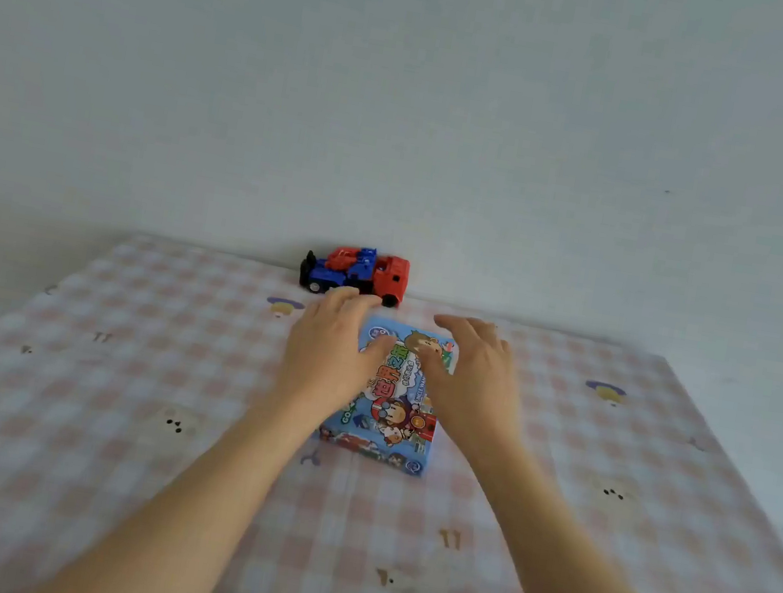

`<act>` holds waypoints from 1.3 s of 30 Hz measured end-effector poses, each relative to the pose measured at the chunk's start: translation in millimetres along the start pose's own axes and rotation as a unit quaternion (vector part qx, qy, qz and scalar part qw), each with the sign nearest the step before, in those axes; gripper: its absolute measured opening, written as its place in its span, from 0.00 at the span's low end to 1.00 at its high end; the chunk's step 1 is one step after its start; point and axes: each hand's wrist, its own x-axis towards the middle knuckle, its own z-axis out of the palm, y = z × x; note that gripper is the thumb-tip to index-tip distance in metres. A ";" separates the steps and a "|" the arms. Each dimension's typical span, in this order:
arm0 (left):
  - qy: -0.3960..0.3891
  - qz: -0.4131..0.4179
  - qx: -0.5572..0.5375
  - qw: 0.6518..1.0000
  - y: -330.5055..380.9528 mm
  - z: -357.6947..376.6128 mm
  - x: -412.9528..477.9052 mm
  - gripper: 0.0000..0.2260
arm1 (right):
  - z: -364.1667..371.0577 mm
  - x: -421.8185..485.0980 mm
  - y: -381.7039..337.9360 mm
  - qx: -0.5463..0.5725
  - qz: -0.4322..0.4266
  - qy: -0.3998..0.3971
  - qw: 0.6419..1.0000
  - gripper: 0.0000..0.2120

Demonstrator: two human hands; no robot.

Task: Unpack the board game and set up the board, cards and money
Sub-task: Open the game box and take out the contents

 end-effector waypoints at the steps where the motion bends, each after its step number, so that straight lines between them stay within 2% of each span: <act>1: 0.001 -0.004 -0.004 1.000 -0.5 1.0 -4.8 0.22 | 0.4 -4.5 0.4 -0.001 0.003 0.002 1.000 0.19; 12: 0.031 -0.045 -0.049 0.997 -8.8 16.7 -34.2 0.26 | 28.5 -33.7 14.0 0.084 0.059 0.035 0.994 0.21; 20: -0.020 -0.082 -0.081 0.993 -16.6 24.7 -35.2 0.30 | 41.9 -28.5 26.3 0.180 0.072 0.016 0.981 0.28; 24: -0.023 -0.066 -0.127 0.989 -14.9 22.6 -35.5 0.30 | 33.5 -34.5 21.4 0.223 0.052 0.012 0.973 0.19; 26: -0.020 -0.065 -0.176 0.982 -12.4 19.5 -37.6 0.29 | 28.6 -36.8 18.6 0.276 0.048 0.020 0.960 0.16; 30: -0.016 -0.056 -0.261 0.963 -8.4 15.1 -41.6 0.26 | 22.3 -36.5 17.6 0.432 0.081 0.053 0.897 0.18; 35: -0.037 -0.036 -0.302 0.952 -1.7 12.1 -45.4 0.25 | 16.1 -34.0 23.5 0.499 0.135 0.057 0.854 0.27; 39: -0.026 -0.046 -0.327 0.944 -2.2 10.4 -45.3 0.24 | 11.4 -32.7 24.5 0.508 0.160 0.061 0.844 0.26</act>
